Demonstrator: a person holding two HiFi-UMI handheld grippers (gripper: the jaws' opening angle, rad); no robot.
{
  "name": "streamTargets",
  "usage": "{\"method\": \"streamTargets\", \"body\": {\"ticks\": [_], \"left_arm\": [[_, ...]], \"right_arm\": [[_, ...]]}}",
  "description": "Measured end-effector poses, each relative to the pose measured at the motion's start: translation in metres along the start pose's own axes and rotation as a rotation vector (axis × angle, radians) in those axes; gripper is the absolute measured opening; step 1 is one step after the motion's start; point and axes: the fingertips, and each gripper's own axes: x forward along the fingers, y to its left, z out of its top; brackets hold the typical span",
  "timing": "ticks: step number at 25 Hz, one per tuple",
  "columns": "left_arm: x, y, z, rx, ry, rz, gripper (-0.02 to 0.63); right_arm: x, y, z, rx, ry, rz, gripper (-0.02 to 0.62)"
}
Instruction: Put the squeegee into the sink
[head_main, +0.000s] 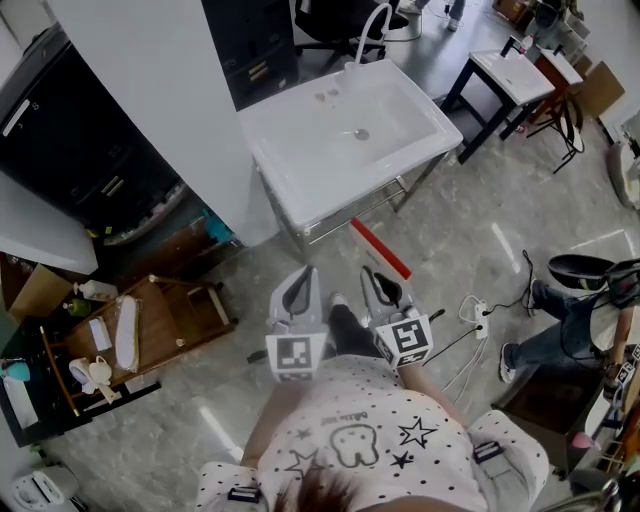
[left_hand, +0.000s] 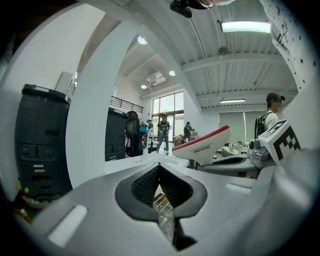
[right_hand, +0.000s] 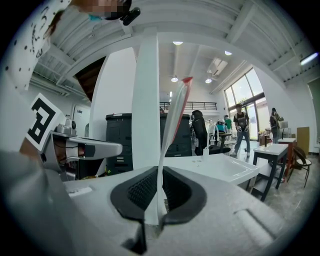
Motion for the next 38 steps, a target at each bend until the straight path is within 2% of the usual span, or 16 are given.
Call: {"method": "streamTargets", "body": {"ticks": [15,19,26,38], "left_arm": [[0.063,0.012,0.008,0.011,-0.007,0.086,-0.006],[0.082,0.010,0.011,-0.005,-0.014,0.105,-0.006],[0.102,0.005,0.015,0.016,-0.021,0.143,-0.006],[0.122,0.016,0.021,0.019,-0.019,0.161,-0.006]], "right_arm": [[0.052,-0.051,0.005,0.000,0.006,0.094,0.017],[0.062,-0.069,0.008,-0.008,-0.003,0.109,0.017],[0.070,-0.098,0.009,-0.002,-0.016,0.119,0.017],[0.093,-0.105,0.012,0.003,-0.012,0.152,0.017]]}}
